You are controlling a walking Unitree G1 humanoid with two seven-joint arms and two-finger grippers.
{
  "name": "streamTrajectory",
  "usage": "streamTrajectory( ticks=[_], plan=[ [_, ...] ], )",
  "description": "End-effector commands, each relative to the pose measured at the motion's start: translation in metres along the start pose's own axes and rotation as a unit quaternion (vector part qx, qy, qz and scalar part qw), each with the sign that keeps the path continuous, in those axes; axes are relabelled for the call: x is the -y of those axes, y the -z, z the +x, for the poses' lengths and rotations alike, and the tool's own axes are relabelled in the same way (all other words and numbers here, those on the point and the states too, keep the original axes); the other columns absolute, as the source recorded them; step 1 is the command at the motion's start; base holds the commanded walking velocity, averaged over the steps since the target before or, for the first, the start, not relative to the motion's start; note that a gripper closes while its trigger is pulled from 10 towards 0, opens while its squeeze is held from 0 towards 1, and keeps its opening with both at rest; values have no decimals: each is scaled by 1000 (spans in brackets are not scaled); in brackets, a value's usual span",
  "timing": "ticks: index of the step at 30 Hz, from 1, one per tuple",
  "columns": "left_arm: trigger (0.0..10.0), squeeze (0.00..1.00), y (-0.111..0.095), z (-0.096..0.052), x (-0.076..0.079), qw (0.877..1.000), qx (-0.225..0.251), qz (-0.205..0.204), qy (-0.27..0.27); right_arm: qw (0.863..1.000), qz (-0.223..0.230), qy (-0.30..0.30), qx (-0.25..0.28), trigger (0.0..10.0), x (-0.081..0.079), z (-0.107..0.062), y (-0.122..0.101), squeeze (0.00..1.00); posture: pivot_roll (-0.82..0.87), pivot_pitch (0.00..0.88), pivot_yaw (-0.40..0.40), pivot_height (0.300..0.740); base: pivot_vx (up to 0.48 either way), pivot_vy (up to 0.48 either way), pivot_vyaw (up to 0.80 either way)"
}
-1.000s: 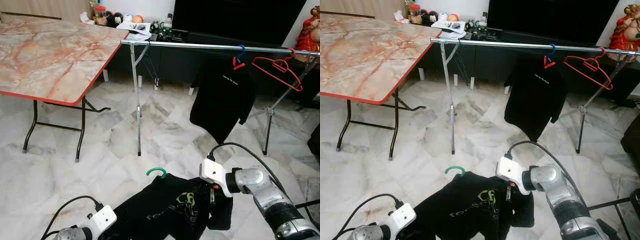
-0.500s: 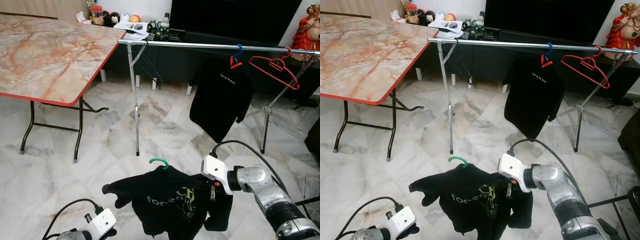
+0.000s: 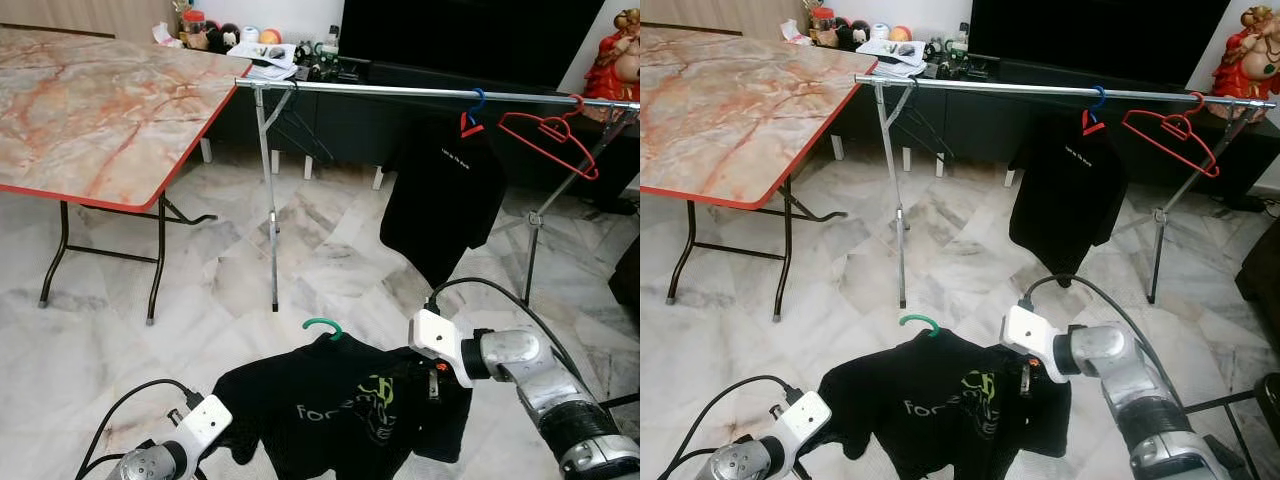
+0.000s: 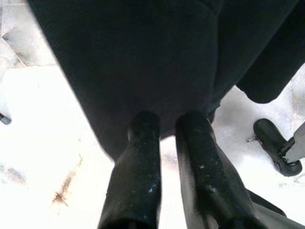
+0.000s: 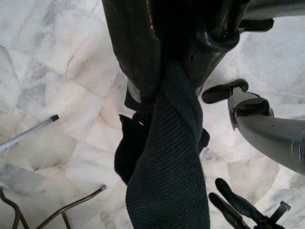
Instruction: Hang hanger
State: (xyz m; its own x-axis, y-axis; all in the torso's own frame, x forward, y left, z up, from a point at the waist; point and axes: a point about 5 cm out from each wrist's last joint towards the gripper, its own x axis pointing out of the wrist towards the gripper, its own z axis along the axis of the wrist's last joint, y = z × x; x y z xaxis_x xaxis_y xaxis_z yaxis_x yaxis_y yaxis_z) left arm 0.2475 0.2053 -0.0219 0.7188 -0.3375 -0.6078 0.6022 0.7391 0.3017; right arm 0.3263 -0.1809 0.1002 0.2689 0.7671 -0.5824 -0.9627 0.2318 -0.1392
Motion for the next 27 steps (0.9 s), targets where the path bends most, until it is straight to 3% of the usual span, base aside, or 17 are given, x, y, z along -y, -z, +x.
streamTrajectory(
  ticks=[1,12,18,19,27],
  plan=[
    [10000,1000,4,-2,-1,1000,-7,-7,-5,1000,-22,13,14,10000,9,-10,-13,0,66,95,-124,740,0,0,0],
    [10000,1000,8,-3,-6,999,-21,-6,-46,999,-36,-12,24,10000,6,-7,-22,0,59,95,-127,740,0,0,0],
    [10000,1000,10,-4,-19,992,-48,-3,-115,999,-35,-17,21,10000,4,-8,-20,0,59,95,-128,740,0,0,0],
    [10000,0,10,-4,-21,991,-48,-8,-121,999,-35,-17,21,10000,4,-8,-20,0,59,95,-128,740,0,0,0],
    [10000,0,12,-3,-18,992,-52,-24,-115,999,-37,-18,22,10000,4,-8,-22,0,51,83,-122,740,0,0,0]
  ],
)
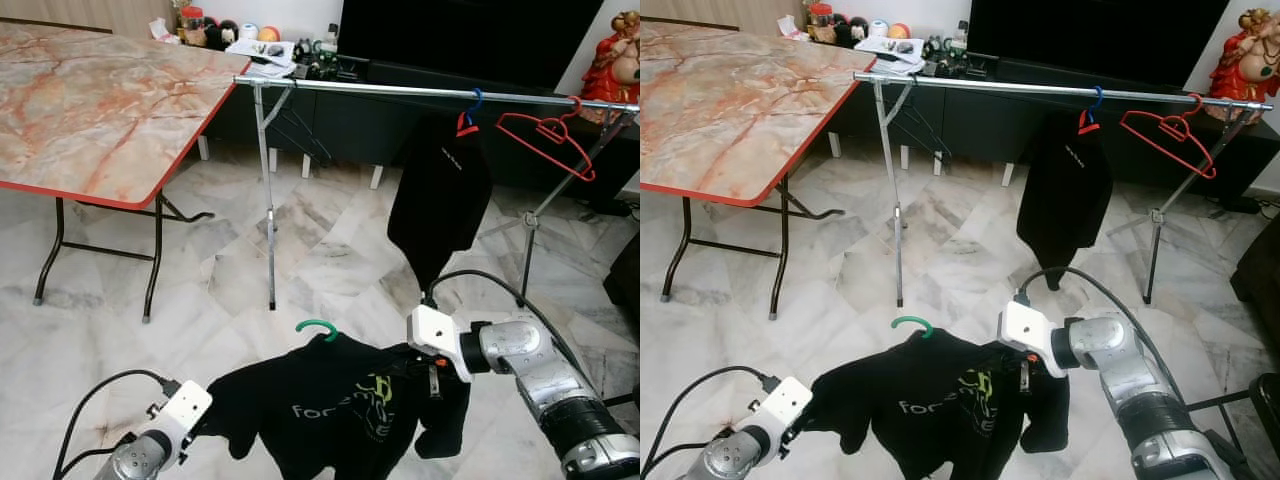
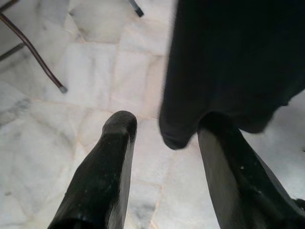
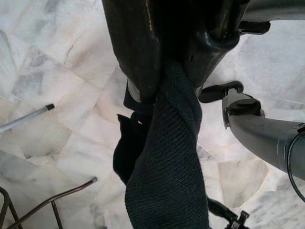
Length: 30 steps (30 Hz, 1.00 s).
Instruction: Hang hanger
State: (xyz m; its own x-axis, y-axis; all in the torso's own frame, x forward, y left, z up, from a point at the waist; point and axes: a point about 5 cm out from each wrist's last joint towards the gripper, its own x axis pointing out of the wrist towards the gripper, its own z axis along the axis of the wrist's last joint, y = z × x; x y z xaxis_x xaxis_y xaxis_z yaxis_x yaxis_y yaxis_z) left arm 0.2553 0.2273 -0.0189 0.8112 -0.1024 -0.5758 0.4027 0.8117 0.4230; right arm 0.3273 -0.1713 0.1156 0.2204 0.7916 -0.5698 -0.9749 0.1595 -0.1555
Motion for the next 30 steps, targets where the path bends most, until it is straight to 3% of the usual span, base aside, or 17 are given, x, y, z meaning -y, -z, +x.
streamTrajectory(
  ticks=[1,8,17,23,28,29,30],
  plan=[
    [10000,0,4,0,5,1000,-14,-8,11,1000,-10,7,10,10000,3,-7,-5,0,48,81,-122,740,0,0,0],
    [10000,0,4,1,14,1000,-13,-6,26,1000,-18,-2,13,10000,1,-7,-8,0,43,70,-121,740,0,0,0],
    [10000,0,2,2,8,1000,-14,-8,-6,1000,-23,-10,12,10000,-2,-9,-9,0,42,61,-122,740,0,0,0],
    [10000,0,-5,4,19,999,11,-30,19,999,-27,-13,18,10000,-2,-6,-14,0,40,53,-124,740,0,0,0],
    [9882,0,-7,4,26,999,18,-23,37,999,-26,-13,19,10000,-3,-6,-14,0,42,52,-125,740,0,0,0],
    [1137,0,-7,4,27,999,18,-21,40,999,-26,-12,19,10000,-3,-6,-14,0,42,50,-125,740,0,0,0],
    [1137,0,-7,4,28,999,19,-19,41,999,-26,-12,19,10000,-3,-6,-14,0,42,50,-125,740,0,0,0]
  ],
)
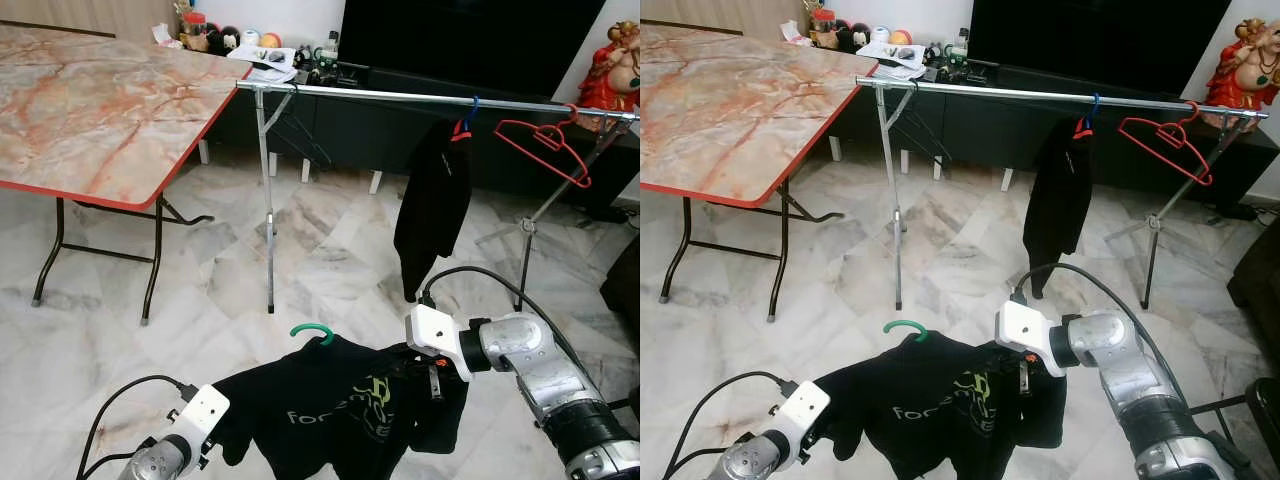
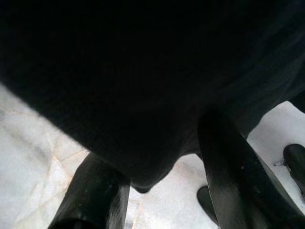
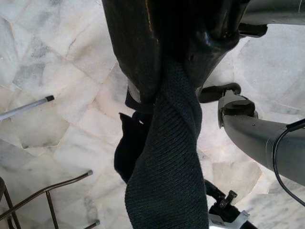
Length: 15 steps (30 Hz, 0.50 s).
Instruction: Hang hanger
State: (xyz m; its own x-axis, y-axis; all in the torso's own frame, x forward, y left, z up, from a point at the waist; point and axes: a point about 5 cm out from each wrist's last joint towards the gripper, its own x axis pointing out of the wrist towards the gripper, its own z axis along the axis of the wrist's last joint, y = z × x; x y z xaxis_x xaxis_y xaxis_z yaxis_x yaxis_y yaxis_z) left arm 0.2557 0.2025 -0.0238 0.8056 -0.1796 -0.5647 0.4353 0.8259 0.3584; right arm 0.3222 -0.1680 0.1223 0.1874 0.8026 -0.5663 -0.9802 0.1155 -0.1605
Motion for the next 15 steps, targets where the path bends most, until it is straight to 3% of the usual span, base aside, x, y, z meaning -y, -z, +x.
streamTrajectory(
  ticks=[1,15],
  plan=[
    [0,0,5,-1,6,1000,-5,0,11,1000,-11,5,14,10000,2,-4,-6,0,42,50,-125,740,0,0,0],
    [0,0,4,-1,8,1000,-3,2,12,1000,-9,9,18,10000,0,1,-7,0,46,47,-122,740,0,0,0]
  ],
)
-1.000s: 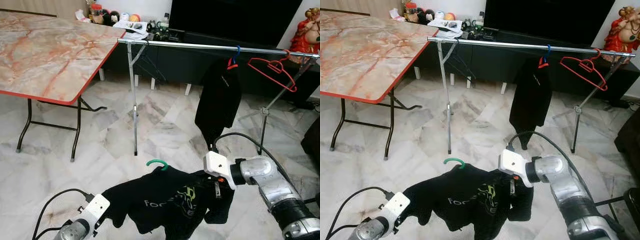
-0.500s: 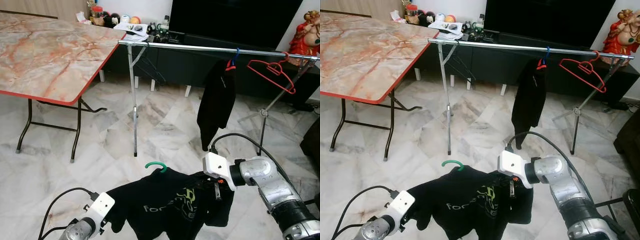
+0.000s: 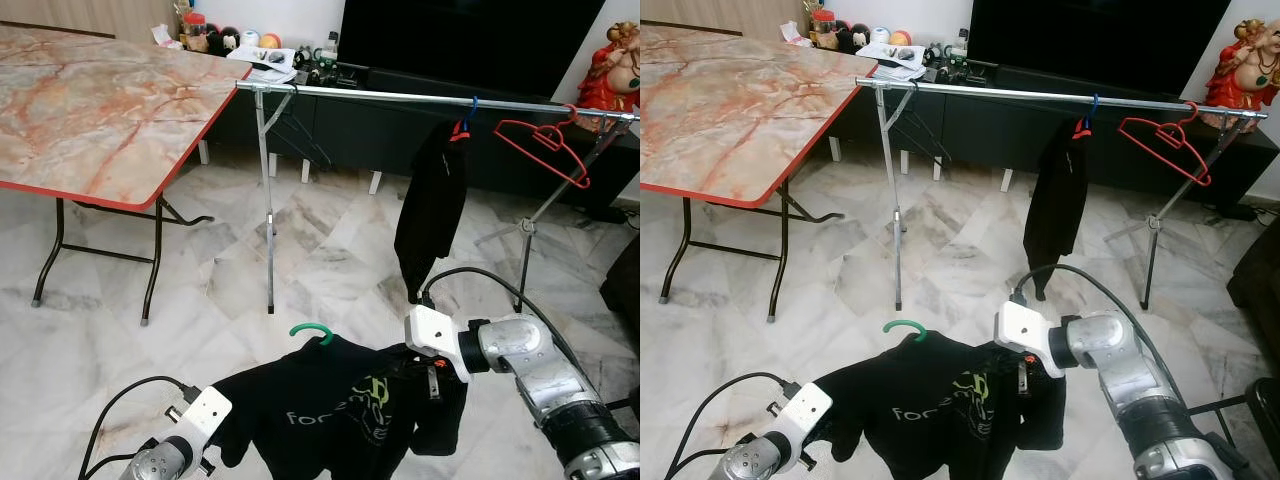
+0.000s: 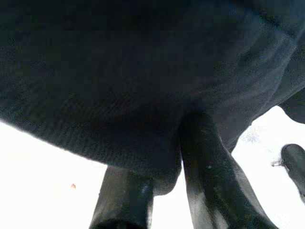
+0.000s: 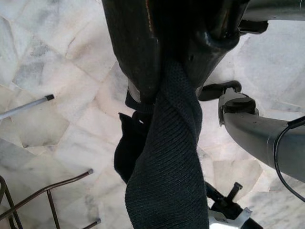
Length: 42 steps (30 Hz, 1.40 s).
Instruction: Hang hanger
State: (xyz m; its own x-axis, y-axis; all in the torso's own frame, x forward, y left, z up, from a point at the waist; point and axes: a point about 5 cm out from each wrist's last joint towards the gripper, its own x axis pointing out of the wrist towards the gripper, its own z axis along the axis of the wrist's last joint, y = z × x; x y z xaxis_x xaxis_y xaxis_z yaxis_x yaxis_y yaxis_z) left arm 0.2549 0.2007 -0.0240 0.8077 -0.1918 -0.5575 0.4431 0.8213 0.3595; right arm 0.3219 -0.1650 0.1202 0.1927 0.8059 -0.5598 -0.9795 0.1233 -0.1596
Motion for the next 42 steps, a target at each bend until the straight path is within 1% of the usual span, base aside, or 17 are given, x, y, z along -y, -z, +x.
streamTrajectory(
  ticks=[1,19,22,23,26,27,28,31,32,33,34,35,38,39,40,41,42],
  plan=[
    [0,0,4,0,6,1000,-10,-1,9,1000,-11,7,14,10000,1,-2,-7,0,46,47,-122,740,0,0,0],
    [0,0,8,-1,2,1000,-27,0,-8,999,-7,30,10,10000,5,-5,-5,0,47,70,-126,740,0,0,0],
    [0,0,12,-2,-4,998,-52,-2,-35,998,-5,62,7,10000,10,-5,-3,0,48,73,-128,740,0,0,0],
    [0,0,17,-3,-9,996,-70,-10,-57,996,-3,84,1,10000,13,-6,-2,0,47,75,-129,740,0,0,0],
    [0,0,22,-6,-17,991,-93,-30,-93,992,6,124,-3,10000,20,-8,0,0,46,76,-130,740,0,0,0],
    [0,0,30,-10,-25,982,-119,-63,-130,984,19,177,-3,10000,28,-13,0,0,46,79,-130,740,0,0,0],
    [0,0,34,-12,-29,977,-132,-82,-148,978,30,208,-1,10000,33,-16,1,0,46,81,-131,740,0,0,0],
    [0,0,42,-17,-35,965,-155,-115,-176,964,52,260,3,10000,41,-21,1,0,46,81,-131,740,0,0,0],
    [0,0,47,-20,-37,958,-169,-133,-191,955,69,290,7,10000,46,-26,3,0,47,82,-130,740,0,0,0],
    [0,0,53,-24,-40,946,-190,-155,-210,937,99,334,14,10000,52,-32,5,0,45,83,-130,740,0,0,0],
    [0,0,56,-27,-42,940,-199,-165,-222,926,116,359,19,10000,55,-35,6,0,45,83,-130,740,0,0,0],
    [0,0,61,-30,-44,928,-216,-183,-242,903,156,400,29,10000,60,-39,9,0,46,84,-130,740,0,0,0],
    [0,0,63,-32,-44,920,-224,-198,-254,882,187,430,43,10000,63,-43,11,0,49,86,-131,740,0,0,0],
    [0,0,64,-32,-44,916,-228,-204,-258,868,206,448,52,10000,65,-46,12,0,50,87,-131,740,0,0,0],
    [0,0,65,-33,-43,906,-235,-224,-273,824,276,487,80,10000,69,-52,17,0,50,86,-132,740,0,0,0],
    [0,0,66,-33,-43,903,-236,-230,-276,813,294,496,87,10000,70,-53,19,0,50,86,-132,740,0,0,0],
    [0,0,66,-33,-43,898,-238,-242,-280,778,331,524,103,10000,72,-59,22,0,49,88,-131,740,0,0,0]
  ],
)
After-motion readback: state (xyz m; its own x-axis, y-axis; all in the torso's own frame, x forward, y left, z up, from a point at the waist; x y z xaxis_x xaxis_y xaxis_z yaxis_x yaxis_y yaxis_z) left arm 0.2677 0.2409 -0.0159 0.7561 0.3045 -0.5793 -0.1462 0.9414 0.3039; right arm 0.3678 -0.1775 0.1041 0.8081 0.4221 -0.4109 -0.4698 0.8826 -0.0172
